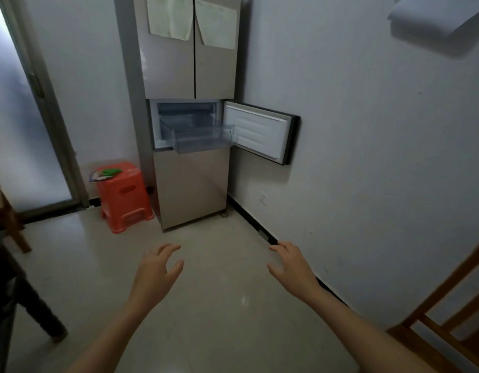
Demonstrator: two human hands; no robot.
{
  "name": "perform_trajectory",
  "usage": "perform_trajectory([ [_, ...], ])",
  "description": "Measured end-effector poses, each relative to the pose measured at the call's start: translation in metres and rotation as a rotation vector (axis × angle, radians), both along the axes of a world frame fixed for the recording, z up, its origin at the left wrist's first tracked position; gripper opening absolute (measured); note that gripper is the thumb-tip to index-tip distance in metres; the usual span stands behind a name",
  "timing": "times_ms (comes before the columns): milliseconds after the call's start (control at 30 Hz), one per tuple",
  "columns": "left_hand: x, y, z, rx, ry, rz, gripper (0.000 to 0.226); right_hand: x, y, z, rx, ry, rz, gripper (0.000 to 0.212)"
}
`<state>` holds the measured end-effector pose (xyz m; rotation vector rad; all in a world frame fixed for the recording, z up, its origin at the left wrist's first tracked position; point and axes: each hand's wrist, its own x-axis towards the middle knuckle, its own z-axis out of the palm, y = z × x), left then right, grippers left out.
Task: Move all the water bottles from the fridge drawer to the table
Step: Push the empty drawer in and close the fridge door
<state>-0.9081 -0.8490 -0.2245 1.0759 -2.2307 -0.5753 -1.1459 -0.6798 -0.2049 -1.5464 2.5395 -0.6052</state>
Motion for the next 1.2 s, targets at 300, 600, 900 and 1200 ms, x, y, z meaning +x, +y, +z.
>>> perform_trajectory([
  [300,-0.127,-0.098,0.007,0.001,0.023,0.045,0.036,-0.131,-0.089,0.017,0.003,0.043,-0.033,0.046],
  [600,-0.234,-0.167,-0.002,-0.194,-0.25,0.072,0.044,-0.244,-0.162,-0.007,0.037,0.02,-0.002,0.045],
  [900,-0.354,-0.259,0.005,-0.218,-0.266,0.256,0.062,-0.383,-0.281,-0.014,0.066,0.056,0.16,0.047],
  [1200,-0.395,-0.339,-0.008,-0.149,-0.388,0.425,0.07,-0.441,-0.418,-0.041,0.09,-0.017,0.326,0.052],
])
